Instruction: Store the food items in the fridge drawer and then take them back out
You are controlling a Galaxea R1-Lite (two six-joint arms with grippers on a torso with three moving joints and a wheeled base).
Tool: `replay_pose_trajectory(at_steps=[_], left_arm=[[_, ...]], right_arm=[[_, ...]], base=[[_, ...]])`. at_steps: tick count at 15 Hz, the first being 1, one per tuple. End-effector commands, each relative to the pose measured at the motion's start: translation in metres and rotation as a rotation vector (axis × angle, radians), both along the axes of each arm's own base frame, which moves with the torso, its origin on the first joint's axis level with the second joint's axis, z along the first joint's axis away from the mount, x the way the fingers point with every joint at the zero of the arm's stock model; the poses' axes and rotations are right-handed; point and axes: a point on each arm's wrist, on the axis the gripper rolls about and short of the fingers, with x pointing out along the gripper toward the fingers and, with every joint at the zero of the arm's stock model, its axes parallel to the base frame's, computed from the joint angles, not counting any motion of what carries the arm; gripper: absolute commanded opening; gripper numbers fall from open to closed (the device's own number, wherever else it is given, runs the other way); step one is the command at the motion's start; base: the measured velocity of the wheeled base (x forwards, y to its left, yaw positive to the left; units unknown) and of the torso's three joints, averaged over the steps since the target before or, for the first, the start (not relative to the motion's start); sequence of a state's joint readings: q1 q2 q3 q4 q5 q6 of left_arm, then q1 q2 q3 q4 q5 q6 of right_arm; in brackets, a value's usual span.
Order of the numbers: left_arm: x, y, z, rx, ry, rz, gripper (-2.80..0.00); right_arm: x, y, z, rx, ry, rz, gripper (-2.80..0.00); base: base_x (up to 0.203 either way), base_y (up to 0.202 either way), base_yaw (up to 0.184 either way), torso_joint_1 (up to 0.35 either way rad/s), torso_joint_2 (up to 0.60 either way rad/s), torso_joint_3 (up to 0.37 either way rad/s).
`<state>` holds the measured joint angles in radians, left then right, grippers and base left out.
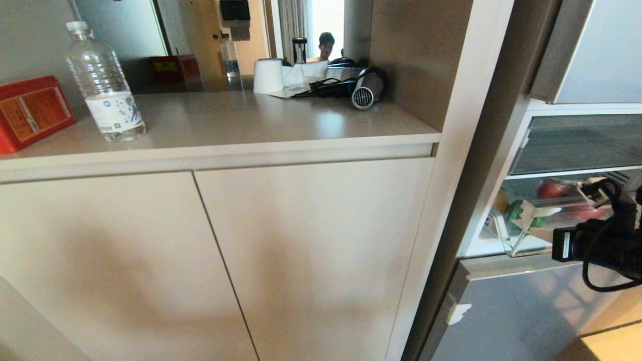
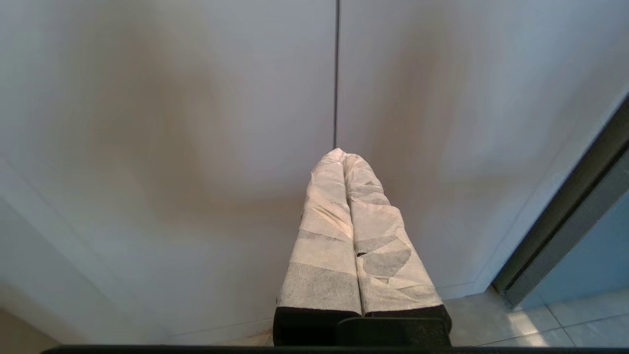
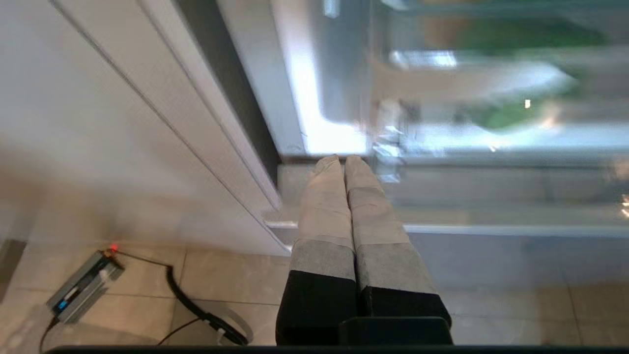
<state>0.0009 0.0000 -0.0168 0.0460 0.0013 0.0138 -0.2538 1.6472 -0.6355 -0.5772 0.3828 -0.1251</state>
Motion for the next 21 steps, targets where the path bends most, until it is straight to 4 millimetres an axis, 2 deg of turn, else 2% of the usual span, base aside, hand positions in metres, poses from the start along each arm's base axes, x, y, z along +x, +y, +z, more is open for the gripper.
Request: replay_pose_trajectory(at_steps=[1, 3, 5, 10, 13, 16, 21], left_arm=[[0.0, 0.0, 0.0, 0.0, 0.002, -0.001, -2.8], [0.0, 0.0, 0.0, 0.0, 0.0, -0.001, -2.8], [0.0, 0.0, 0.0, 0.0, 0.001, -0.001, -2.8], [0.0, 0.0, 0.0, 0.0, 0.001, 0.001, -2.8], [0.0, 0.0, 0.0, 0.0, 0.001, -0.001, -2.8], [0.0, 0.0, 0.0, 0.0, 0.002, -0.001, -2.8], [0.0, 0.0, 0.0, 0.0, 0.0, -0.001, -2.8]], right_arm=[[-0.007, 0.002, 0.004, -0.006, -0.014, 0.001, -2.8], [-0.012, 0.001, 0.008, -0.008, -0.032, -0.008, -2.8], [-0.017, -0.004, 0.023, -0.026, -0.086, -0.033, -2.8], [-0.01, -0.017, 0.048, -0.066, -0.177, -0.087, -2.8], [0.005, -0.029, 0.063, -0.073, -0.175, -0.121, -2.8], [0.026, -0.04, 0.072, -0.053, -0.099, -0.132, -2.8], [0.053, -0.051, 0.067, -0.025, 0.067, -0.166, -2.8]], base=[[0.0, 0.0, 0.0, 0.0, 0.0, 0.0], [0.0, 0.0, 0.0, 0.0, 0.0, 0.0], [0.0, 0.0, 0.0, 0.0, 0.0, 0.0], [0.0, 0.0, 0.0, 0.0, 0.0, 0.0], [0.0, 0.0, 0.0, 0.0, 0.0, 0.0], [0.0, 0.0, 0.0, 0.0, 0.0, 0.0], [0.0, 0.0, 0.0, 0.0, 0.0, 0.0]])
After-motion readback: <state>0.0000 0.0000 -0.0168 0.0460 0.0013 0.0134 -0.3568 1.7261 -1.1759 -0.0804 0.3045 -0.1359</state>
